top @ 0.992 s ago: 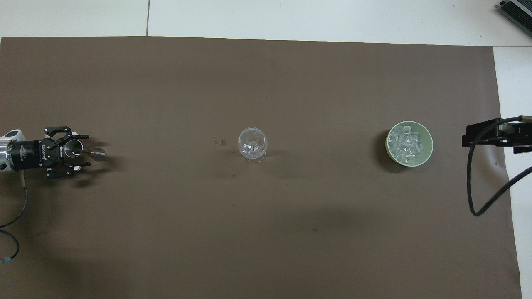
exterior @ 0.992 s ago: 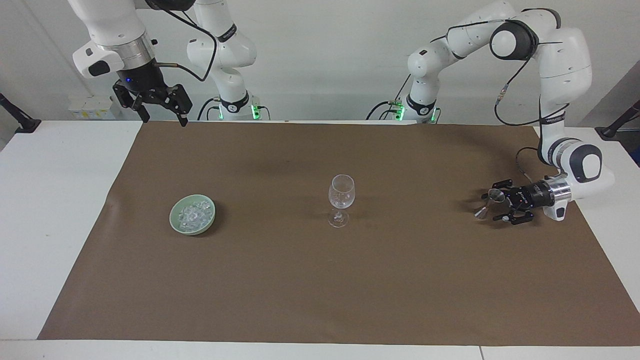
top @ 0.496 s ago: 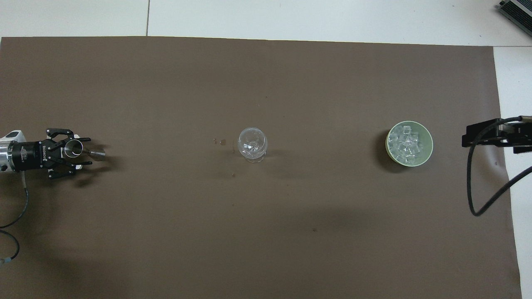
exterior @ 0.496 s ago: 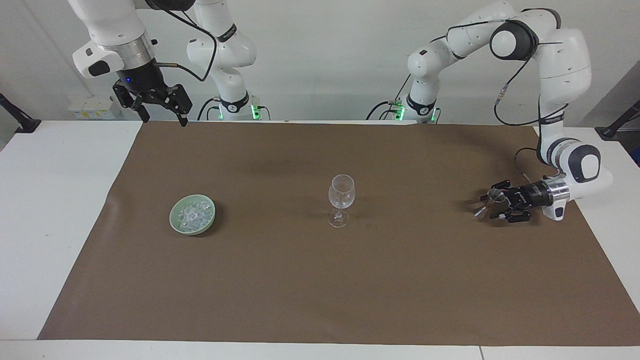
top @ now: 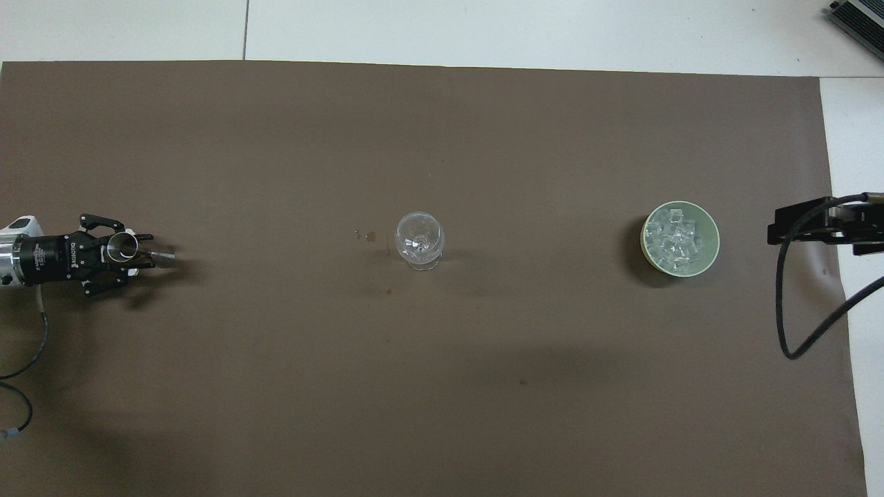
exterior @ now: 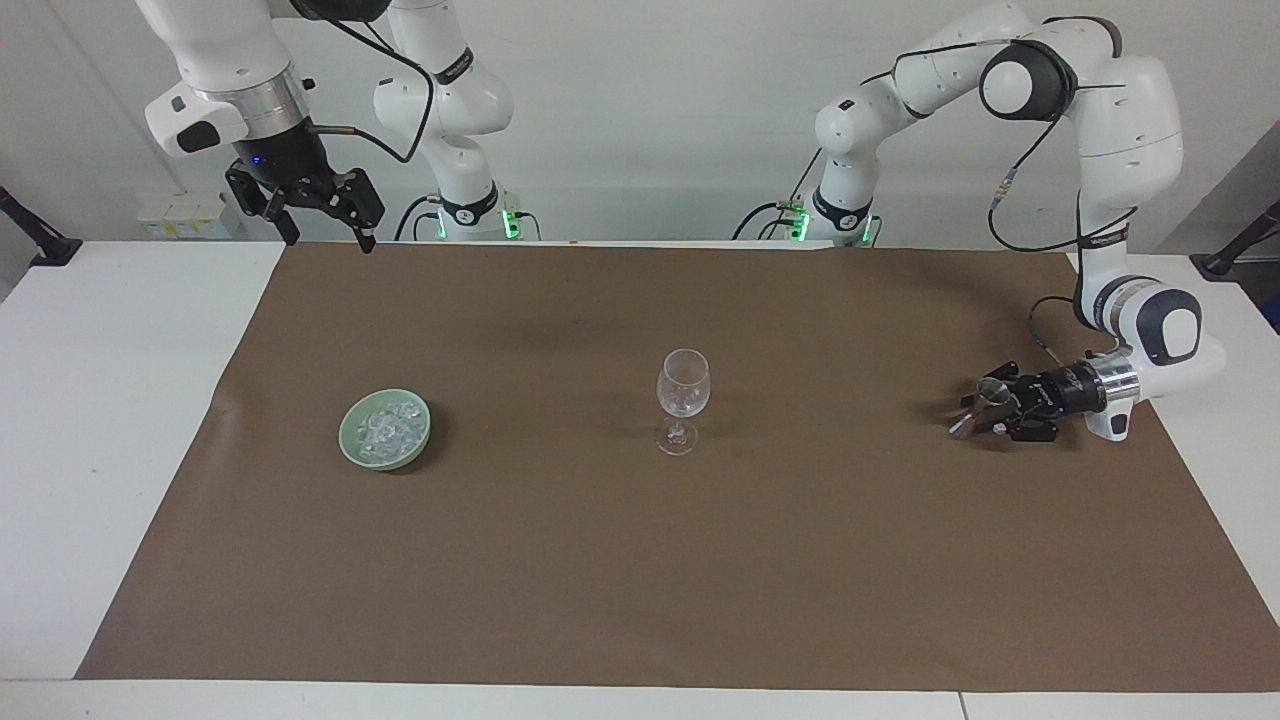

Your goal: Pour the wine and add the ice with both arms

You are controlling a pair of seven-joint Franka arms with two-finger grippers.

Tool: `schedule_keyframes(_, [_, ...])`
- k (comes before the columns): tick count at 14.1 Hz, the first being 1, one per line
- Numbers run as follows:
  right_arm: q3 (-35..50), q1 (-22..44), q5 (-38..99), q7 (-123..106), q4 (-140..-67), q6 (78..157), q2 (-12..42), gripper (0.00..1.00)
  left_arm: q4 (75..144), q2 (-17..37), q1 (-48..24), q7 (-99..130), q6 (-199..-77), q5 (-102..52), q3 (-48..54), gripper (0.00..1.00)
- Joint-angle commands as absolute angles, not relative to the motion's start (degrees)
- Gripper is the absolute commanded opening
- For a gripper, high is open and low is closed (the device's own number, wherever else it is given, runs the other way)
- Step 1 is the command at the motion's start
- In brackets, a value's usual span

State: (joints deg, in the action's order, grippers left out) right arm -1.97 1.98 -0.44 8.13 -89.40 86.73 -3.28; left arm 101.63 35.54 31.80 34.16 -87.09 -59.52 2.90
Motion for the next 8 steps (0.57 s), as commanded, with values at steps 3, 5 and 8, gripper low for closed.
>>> schedule_keyframes(3, [-1.9,1.8,0.7,7.0,-90.8,86.6,-4.6,1.0,102.5,35.6,31.5,33.0,-87.8,-60.2,2.4,0.4])
schedule_keyframes(5, [-1.9,1.8,0.7,7.0,-90.8,86.6,-4.6,1.0,102.5,35.6,31.6,32.5,-87.7,-60.2,2.4,0.33])
schedule_keyframes(8, [-1.9,1.8,0.7,7.0,-90.8,86.6,-4.6,1.0,102.6,35.6,31.6,32.2,-87.6,-60.2,2.4,0.25])
